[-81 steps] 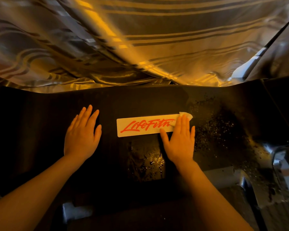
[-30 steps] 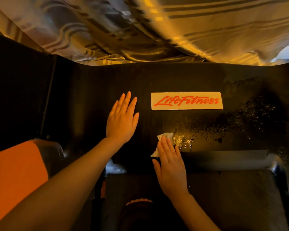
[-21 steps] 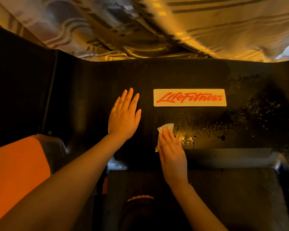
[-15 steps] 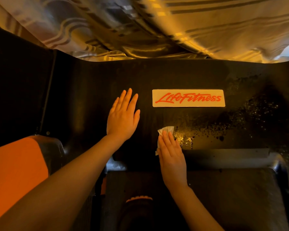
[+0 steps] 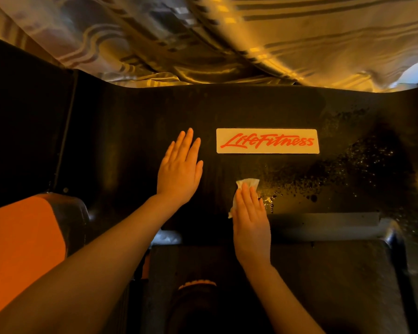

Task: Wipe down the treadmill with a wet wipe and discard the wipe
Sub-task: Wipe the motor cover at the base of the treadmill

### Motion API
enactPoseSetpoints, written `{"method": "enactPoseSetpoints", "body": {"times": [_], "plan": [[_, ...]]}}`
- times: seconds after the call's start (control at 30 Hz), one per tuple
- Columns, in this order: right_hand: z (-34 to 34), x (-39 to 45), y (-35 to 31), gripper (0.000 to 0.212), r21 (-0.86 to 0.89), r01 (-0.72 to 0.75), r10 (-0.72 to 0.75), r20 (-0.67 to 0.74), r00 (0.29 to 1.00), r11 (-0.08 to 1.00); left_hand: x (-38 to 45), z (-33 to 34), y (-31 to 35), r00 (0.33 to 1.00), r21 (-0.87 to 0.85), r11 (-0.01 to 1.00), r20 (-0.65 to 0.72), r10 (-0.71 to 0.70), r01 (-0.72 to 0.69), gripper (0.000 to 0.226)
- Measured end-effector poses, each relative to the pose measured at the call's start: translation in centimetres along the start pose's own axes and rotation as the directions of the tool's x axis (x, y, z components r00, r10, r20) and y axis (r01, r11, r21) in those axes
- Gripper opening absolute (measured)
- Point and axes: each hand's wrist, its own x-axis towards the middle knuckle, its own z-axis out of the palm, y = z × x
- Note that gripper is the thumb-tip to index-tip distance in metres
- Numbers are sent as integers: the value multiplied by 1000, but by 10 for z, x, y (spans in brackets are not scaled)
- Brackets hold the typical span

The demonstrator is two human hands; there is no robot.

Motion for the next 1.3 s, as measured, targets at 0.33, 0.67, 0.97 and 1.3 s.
{"method": "enactPoseSetpoints", "body": {"times": [0.33,0.67,0.97,1.3], "plan": [[-20,62,21,66,-90,27,-15,125,992,996,-2,8,26,998,-26,998,0,-64,64,58],[-12,-19,22,73,-141,-32,47,102,994,989,-3,12,28,997,9,997,-22,-79,79,59],[-27,64,33,61,-169,19,13,183,983,985,-3,13,28,997,12,997,-35,-73,73,59],[-18,-6,32,58,-181,-132,147,70,987,975,-7,12,31,999,-64,998,-41,-18,16,54]]}}
